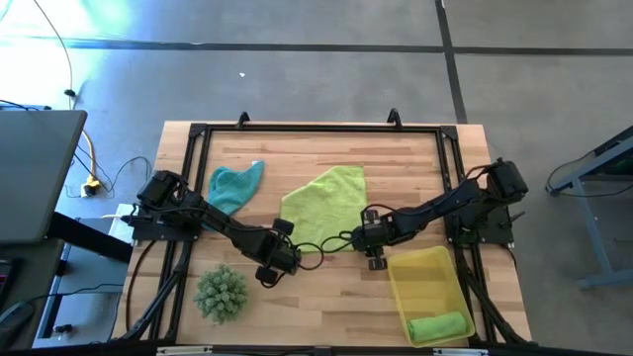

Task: Roll microfiber towels into tight, uniform cylinder then place into a basket
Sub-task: Fold the light green microfiber cloth

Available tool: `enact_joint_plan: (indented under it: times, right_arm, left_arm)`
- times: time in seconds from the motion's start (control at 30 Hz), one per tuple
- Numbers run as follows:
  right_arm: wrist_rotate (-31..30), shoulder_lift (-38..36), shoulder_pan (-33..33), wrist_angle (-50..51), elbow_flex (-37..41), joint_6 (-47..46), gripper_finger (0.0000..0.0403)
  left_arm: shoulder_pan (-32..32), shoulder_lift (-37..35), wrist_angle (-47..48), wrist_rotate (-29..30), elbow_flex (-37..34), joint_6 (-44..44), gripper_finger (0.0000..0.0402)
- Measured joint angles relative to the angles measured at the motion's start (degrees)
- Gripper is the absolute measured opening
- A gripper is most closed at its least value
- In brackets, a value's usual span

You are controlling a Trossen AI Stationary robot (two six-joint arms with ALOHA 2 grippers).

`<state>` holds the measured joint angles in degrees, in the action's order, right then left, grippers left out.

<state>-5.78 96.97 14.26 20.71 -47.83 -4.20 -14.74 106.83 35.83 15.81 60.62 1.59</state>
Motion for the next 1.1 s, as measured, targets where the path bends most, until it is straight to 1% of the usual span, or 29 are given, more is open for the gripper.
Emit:
enact_joint_plan:
  times: [0.07,0.13,0.33,0.4,0.5,0.57,0.7,0.8,0.87,0.97,1.03,1.1]
  right_arm:
    - [0.04,0.03,0.02,0.04,0.02,-0.14,0.0125]
    - [0.3,0.07,-0.02,0.04,0.02,-0.77,0.0106]
    - [0.05,0.13,-0.09,0.03,0.11,-2.05,0.0024]
    - [0.29,-0.03,-0.11,0.11,0.11,-2.48,0.0007]
    - [1.76,-1.0,-0.13,0.9,0.25,-3.55,0.0007]
    - [2.6,-2.09,-0.17,2.6,-0.1,-3.52,0.0006]
    - [3.04,-5.09,-0.13,4.12,-2.36,-3.01,0.0002]
    - [2.97,-7.01,-0.29,7.11,-4.14,-2.26,0.0001]
    - [2.7,-9.01,-0.48,9.49,-6.0,-0.81,0.0001]
    - [0.38,-11.61,-1.27,14.3,-8.8,1.73,0.0001]
    - [-2.61,-13.48,-2.29,17.99,-11.23,3.88,0.0001]
    - [-6.55,-15.46,-3.54,21.99,-13.57,6.28,0.0001]
  left_arm:
    - [0.0,0.0,-0.02,0.0,0.0,1.0,0.0003]
    - [0.0,0.0,-0.04,-0.01,0.0,2.58,0.0003]
    - [-0.4,0.0,-0.04,0.05,0.0,7.24,0.0003]
    - [-0.69,-0.08,0.06,0.46,0.07,8.56,0.0003]
    - [-1.05,-0.25,1.89,1.01,1.54,10.55,0.0003]
    - [-1.33,-0.38,2.98,2.45,3.51,11.35,0.0003]
    - [-1.51,-2.02,5.91,5.43,7.64,11.77,0.0003]
    - [-1.51,-2.54,10.04,8.36,10.87,11.76,0.0003]
    - [-1.5,-2.89,10.77,10.86,13.57,11.78,0.0003]
    - [-1.31,-3.12,17.25,15.66,17.56,11.76,0.0003]
    - [-0.97,-3.33,19.96,19.95,20.63,11.79,0.0003]
    - [-0.46,-3.44,24.98,24.45,23.25,12.08,0.0003]
